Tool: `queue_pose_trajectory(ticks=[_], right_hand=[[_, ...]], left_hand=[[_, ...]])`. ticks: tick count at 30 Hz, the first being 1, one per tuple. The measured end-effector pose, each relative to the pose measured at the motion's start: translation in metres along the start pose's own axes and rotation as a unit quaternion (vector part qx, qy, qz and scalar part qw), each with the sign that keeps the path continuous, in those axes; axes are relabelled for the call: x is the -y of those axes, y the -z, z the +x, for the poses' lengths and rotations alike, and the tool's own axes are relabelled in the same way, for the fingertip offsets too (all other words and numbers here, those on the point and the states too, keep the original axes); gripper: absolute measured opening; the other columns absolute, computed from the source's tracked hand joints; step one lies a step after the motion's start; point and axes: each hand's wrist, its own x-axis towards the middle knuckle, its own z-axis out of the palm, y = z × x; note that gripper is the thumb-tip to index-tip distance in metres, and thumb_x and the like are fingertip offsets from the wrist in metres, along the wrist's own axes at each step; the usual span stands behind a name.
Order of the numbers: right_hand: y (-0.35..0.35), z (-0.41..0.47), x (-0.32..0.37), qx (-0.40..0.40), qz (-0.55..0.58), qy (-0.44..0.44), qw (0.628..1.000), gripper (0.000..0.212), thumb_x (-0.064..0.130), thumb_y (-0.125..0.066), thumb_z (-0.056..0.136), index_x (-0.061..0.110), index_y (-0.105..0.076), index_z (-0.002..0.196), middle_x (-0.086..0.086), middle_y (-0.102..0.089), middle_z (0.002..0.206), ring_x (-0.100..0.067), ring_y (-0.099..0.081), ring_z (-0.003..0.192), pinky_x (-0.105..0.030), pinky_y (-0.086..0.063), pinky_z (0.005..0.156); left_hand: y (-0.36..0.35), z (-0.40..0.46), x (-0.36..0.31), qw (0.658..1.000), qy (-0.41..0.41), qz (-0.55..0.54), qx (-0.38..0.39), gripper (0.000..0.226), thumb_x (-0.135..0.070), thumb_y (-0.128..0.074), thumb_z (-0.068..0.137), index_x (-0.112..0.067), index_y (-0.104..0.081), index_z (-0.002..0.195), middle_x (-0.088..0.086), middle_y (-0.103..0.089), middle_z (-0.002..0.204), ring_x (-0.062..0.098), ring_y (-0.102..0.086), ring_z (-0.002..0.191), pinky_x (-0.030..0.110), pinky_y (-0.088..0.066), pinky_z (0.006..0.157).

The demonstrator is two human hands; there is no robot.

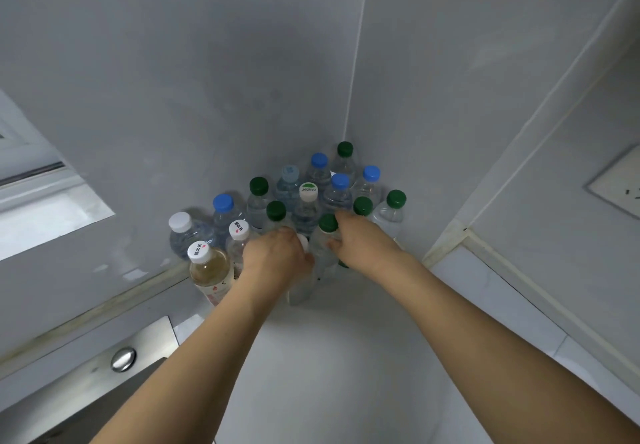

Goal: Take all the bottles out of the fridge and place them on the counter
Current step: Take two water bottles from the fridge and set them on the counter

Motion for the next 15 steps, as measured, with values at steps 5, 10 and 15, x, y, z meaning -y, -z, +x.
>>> queue_pose_trajectory(ticks=[5,10,15], right_hand=[[0.000,-0.050,-0.008,-0.028,0.067,-0.005,0.997,0.053,0.032,-0.058,0.093,0.014,-0.040,0.139,-0.011,-0.051,0.137,-0.026,-0.053,0.119,-0.033,-0.044,0.092],[0.022,-0.107,-0.028,-0.050,0.059,-0.059,0.995,0.060,0.035,-0.059,0.092,0.011,-0.036,0.142,-0.012,-0.045,0.141,-0.030,-0.047,0.127,-0.036,-0.040,0.102],[0.044,-0.162,-0.051,-0.086,0.038,-0.094,0.991,0.061,0.034,-0.058,0.093,0.008,-0.034,0.142,-0.014,-0.040,0.143,-0.029,-0.042,0.131,-0.033,-0.036,0.103]], left_hand=[[-0.006,-0.008,0.000,0.999,0.031,-0.025,0.018,0.045,-0.043,-0.053,0.090,-0.012,-0.044,0.122,0.007,-0.064,0.105,0.030,-0.064,0.094,0.032,-0.045,0.069],[0.018,-0.037,-0.016,0.999,0.009,0.001,-0.051,0.045,-0.042,-0.052,0.092,-0.012,-0.041,0.124,0.009,-0.065,0.112,0.031,-0.064,0.098,0.033,-0.043,0.067],[0.036,-0.069,-0.044,0.994,-0.049,0.007,-0.097,0.065,-0.045,-0.047,0.094,-0.014,-0.024,0.146,0.012,-0.050,0.134,0.035,-0.055,0.113,0.040,-0.046,0.076]])
